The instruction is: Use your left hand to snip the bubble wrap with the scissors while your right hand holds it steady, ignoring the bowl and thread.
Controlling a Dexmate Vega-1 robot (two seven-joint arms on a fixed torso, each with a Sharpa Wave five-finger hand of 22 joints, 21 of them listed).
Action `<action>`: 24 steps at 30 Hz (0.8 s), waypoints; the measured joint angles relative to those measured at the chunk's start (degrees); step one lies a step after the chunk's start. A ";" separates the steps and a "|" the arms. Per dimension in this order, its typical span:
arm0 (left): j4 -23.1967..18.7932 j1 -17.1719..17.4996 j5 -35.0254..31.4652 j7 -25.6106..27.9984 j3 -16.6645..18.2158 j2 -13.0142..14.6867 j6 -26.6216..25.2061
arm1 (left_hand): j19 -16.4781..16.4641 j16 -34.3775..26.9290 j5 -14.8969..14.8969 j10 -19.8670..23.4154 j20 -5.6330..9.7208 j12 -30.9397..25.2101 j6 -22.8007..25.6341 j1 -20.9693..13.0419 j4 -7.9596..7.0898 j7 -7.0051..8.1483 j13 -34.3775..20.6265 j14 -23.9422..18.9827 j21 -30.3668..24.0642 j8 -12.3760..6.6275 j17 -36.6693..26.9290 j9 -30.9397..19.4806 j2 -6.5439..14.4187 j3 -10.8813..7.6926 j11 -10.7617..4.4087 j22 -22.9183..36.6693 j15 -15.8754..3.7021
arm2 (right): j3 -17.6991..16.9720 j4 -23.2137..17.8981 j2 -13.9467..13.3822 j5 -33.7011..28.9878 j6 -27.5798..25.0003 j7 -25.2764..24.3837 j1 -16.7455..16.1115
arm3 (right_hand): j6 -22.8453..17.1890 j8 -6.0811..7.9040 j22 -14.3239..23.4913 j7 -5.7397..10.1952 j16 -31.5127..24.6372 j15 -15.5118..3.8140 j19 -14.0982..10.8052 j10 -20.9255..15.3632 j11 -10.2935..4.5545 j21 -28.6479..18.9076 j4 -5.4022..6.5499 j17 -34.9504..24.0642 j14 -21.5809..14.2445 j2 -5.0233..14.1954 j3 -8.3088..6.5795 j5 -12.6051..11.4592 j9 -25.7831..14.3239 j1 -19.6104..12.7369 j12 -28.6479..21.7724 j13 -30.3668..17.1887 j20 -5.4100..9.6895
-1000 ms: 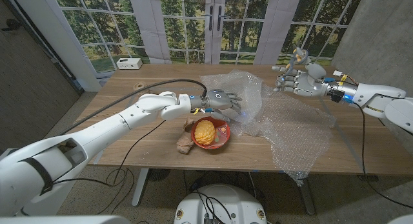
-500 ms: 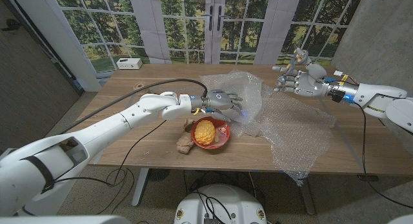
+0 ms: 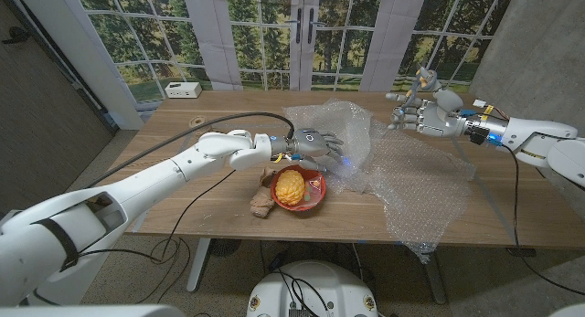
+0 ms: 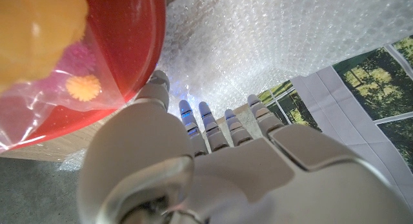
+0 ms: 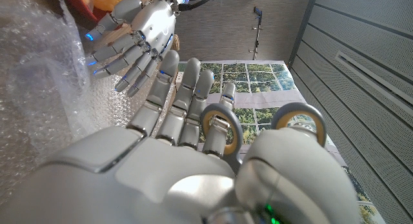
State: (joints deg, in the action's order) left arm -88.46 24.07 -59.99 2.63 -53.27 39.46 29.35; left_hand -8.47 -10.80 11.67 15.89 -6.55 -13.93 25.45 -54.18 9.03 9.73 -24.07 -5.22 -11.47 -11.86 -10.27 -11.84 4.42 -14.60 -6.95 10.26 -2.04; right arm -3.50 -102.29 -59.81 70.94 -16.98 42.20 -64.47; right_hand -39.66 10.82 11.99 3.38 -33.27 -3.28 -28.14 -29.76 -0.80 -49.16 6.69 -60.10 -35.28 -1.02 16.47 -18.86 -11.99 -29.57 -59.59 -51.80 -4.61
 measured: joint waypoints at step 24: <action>1.92 -1.01 -0.63 2.30 -1.20 -1.18 -1.77 | 0.00 0.15 0.28 -3.61 0.01 0.92 -1.35 -1.57 0.14 0.08 0.01 0.86 0.00 0.44 0.01 -0.30 0.97 -0.95 0.74 0.29 -0.04 | -0.97 0.45 0.52 0.28 -0.33 0.04 -0.69 | 0.00 0.00 0.01 0.00 0.00 0.00 0.00 -0.14 -0.14 0.00 -0.10 0.01 0.00 0.22 0.29 0.00 -0.01 -0.22 0.00 0.34 0.00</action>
State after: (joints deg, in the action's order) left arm -86.54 23.06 -60.61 4.94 -54.46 38.28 27.58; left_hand -8.47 -10.65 11.95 12.28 -6.55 -13.01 24.11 -55.75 9.16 9.81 -24.06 -4.36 -11.47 -11.42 -10.26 -12.15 5.39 -15.55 -6.21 10.55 -2.08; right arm -4.47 -101.84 -59.29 71.23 -17.31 42.24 -65.16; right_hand -39.66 10.82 12.00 3.37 -33.27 -3.28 -28.14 -29.91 -0.93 -49.16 6.59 -60.09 -35.29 -0.80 16.77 -18.86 -12.00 -29.79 -59.59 -51.46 -4.61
